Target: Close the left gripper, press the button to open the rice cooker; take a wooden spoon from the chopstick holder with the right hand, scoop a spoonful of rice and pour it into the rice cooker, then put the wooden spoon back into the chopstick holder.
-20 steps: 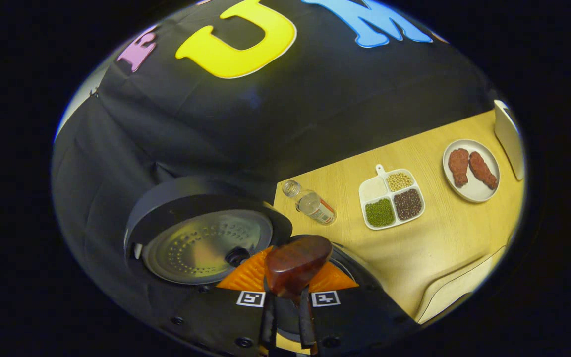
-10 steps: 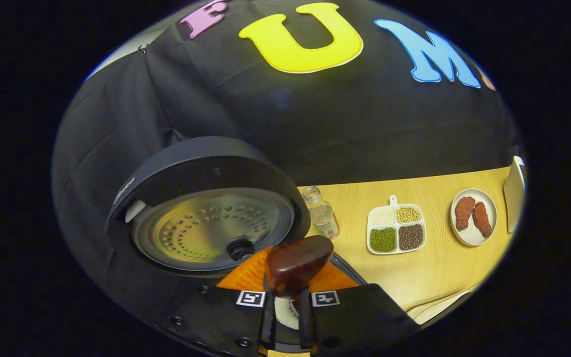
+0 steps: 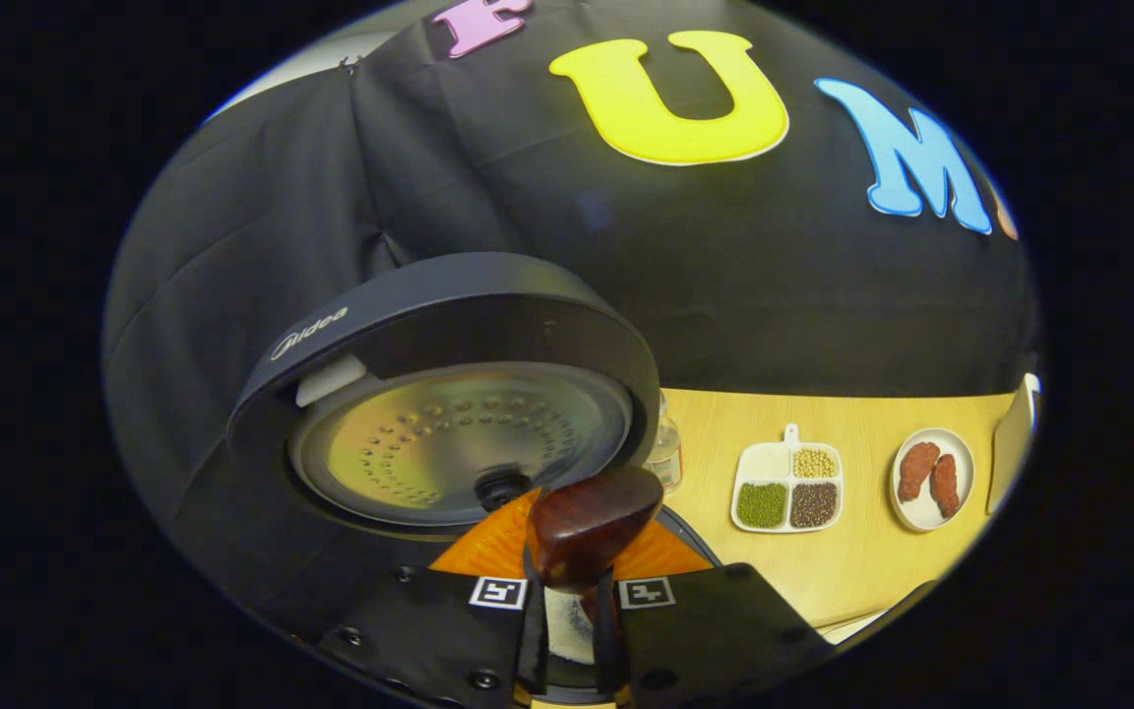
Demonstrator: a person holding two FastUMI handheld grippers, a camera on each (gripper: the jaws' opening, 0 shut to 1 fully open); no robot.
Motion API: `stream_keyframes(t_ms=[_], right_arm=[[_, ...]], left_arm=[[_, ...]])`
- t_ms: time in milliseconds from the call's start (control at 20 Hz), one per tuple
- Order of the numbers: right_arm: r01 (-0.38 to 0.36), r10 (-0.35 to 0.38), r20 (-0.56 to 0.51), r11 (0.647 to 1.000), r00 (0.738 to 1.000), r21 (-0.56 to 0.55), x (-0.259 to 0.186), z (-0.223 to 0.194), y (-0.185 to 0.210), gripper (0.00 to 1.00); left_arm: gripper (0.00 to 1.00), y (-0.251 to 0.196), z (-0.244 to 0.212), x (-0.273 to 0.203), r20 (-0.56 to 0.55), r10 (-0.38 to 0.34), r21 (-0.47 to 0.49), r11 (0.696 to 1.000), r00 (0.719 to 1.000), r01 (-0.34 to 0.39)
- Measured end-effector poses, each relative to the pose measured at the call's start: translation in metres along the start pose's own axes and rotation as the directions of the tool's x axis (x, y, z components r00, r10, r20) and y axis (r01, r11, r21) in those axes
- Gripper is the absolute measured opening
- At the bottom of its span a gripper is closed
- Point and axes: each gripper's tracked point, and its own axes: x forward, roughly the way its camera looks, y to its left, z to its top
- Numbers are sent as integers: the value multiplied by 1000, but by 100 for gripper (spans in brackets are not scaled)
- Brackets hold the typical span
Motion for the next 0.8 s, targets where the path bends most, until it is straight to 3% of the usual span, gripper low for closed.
stream_keyframes(t_ms=[50, 100, 400, 800], right_arm=[[-4, 4, 1, 1000, 1000, -23, 0, -1, 4, 16], [-9, 9, -1, 999, 1000, -52, 0, -2, 6, 20], [-42, 36, -28, 977, 999, -211, 3, -17, 22, 20], [-47, 41, -22, 907, 999, -420, -1, -30, 32, 20]], left_arm=[[98, 0, -1, -2, -1, 2, -4, 1000, 1000, -2], [98, 1, -2, -3, -3, 3, -10, 1000, 1000, -3], [99, 5, -13, -13, -2, 35, 0, 999, 999, -35], [98, 8, -24, -36, 0, 56, -7, 998, 998, -56]])
